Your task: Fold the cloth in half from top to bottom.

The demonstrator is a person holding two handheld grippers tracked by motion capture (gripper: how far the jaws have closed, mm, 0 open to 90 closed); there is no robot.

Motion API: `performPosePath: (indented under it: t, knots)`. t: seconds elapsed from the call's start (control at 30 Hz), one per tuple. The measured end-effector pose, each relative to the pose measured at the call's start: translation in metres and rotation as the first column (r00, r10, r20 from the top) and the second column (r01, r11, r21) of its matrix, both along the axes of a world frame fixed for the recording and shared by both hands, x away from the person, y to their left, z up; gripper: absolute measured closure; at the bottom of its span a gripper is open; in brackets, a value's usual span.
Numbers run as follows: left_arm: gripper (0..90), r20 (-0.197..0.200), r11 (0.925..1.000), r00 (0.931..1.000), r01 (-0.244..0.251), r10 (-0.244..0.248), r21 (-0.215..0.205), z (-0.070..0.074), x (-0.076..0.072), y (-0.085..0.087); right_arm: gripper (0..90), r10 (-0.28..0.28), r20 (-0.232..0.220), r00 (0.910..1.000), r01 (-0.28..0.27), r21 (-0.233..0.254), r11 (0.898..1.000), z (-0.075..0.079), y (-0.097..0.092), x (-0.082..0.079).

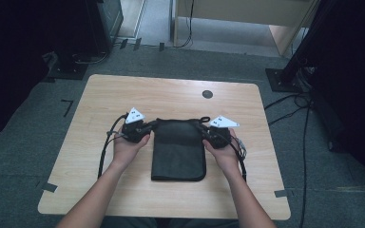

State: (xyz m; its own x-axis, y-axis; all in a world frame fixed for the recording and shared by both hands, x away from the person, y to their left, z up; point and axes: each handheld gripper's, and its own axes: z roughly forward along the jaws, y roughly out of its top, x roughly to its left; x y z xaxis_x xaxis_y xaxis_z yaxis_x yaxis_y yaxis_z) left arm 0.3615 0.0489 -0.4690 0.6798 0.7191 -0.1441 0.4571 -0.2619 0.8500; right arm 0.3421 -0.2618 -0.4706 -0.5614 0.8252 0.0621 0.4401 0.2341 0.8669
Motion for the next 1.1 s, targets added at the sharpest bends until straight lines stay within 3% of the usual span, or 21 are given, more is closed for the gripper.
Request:
performPosePath:
  t: [0.23,0.37,0.47,0.57,0.7,0.77,0.93,1.0,1.1]
  knots:
    - [87.9,-0.011,0.9982,0.9994,0.035,-0.034,0.048,-0.022,-0.044,0.001,83.1,0.056,0.002,0.9985,-0.055,-0.114,0.992,-0.018,0.008,-0.041]
    - [87.5,-0.010,0.9971,0.9986,0.053,-0.053,0.055,-0.029,-0.061,0.003,82.8,0.065,-0.005,0.9979,-0.065,-0.096,0.993,-0.025,0.006,-0.058]
    - [87.4,0.004,0.9933,0.9973,0.072,-0.073,0.090,-0.033,-0.071,0.001,82.5,0.080,-0.006,0.9968,-0.080,-0.100,0.992,-0.029,0.004,-0.070]
    - [87.2,0.012,0.9933,0.9964,0.083,-0.084,0.081,-0.034,-0.078,0.001,82.2,0.093,0.000,0.9956,-0.093,-0.123,0.988,-0.034,0.002,-0.080]
    - [85.5,0.036,0.9932,0.9950,0.090,-0.093,0.074,-0.033,-0.088,0.002,80.0,0.116,0.002,0.9932,-0.115,-0.102,0.988,-0.031,-0.005,-0.090]
    - [83.2,0.036,0.9925,0.9951,0.090,-0.093,0.083,-0.035,-0.092,0.004,76.9,0.128,-0.021,0.9916,-0.129,-0.113,0.985,-0.031,-0.007,-0.093]
    - [74.5,-0.002,0.9945,0.9969,0.079,-0.079,0.069,-0.039,-0.097,0.016,67.5,0.157,-0.109,0.9816,-0.166,-0.078,0.983,-0.032,-0.024,-0.104]
    - [71.4,-0.006,0.9931,0.9959,0.091,-0.090,0.074,-0.038,-0.099,0.021,65.2,0.177,-0.136,0.9748,-0.191,-0.097,0.977,-0.032,-0.030,-0.108]
    - [68.5,-0.012,0.9940,0.9969,0.079,-0.078,0.075,-0.037,-0.100,0.029,64.9,0.169,-0.153,0.9736,-0.187,-0.110,0.976,-0.031,-0.042,-0.113]
